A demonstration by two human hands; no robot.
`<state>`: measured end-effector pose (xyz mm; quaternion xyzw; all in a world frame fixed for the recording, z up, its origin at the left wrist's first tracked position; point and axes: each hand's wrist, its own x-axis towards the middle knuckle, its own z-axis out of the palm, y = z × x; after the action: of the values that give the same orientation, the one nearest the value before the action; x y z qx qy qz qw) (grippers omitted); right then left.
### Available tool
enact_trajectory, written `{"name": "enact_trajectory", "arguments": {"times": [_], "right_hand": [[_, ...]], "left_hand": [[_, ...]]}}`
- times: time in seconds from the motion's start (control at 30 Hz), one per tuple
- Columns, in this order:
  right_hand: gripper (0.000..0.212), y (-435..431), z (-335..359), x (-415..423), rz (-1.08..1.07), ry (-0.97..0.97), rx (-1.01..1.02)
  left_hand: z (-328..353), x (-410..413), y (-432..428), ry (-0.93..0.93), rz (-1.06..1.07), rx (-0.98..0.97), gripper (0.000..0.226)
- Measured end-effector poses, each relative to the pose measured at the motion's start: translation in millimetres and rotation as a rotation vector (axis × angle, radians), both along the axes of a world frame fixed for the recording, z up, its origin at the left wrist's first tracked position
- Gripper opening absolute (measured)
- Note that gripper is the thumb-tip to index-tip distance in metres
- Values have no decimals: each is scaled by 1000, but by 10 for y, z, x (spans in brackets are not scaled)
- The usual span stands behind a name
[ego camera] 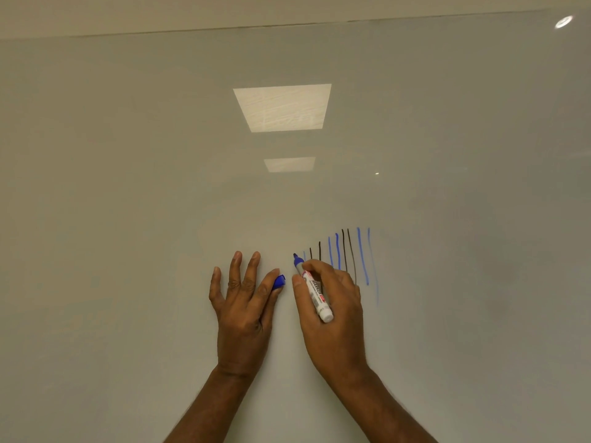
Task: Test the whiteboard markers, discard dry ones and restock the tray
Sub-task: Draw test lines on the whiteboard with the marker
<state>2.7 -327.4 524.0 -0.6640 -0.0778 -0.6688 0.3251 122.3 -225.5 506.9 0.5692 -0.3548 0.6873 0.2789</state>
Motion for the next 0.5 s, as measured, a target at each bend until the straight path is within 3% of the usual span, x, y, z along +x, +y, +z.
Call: {"name": "enact_trajectory", "arguments": {"times": [0.2, 0.27, 0.33, 0.4, 0.43, 0.5], "right_hand": [[71, -30, -168, 25, 2, 63, 74], [88, -28, -330, -38, -10, 55, 87], [112, 9, -420, -130, 149, 180, 224], [101, -22, -515, -184, 199, 278, 167], [112, -65, -551, -183, 233, 345, 171], [158, -121, -594, -173, 377, 513, 311]], "left_hand": [[-8, 12, 5, -4, 12, 0, 39], [-10, 5, 5, -3, 15, -1, 41], [-14, 7, 10, 0, 17, 1, 42], [-17, 17, 17, 1, 23, 1, 41], [-19, 18, 17, 1, 24, 0, 41], [-22, 8, 17, 5, 24, -4, 40]]}}
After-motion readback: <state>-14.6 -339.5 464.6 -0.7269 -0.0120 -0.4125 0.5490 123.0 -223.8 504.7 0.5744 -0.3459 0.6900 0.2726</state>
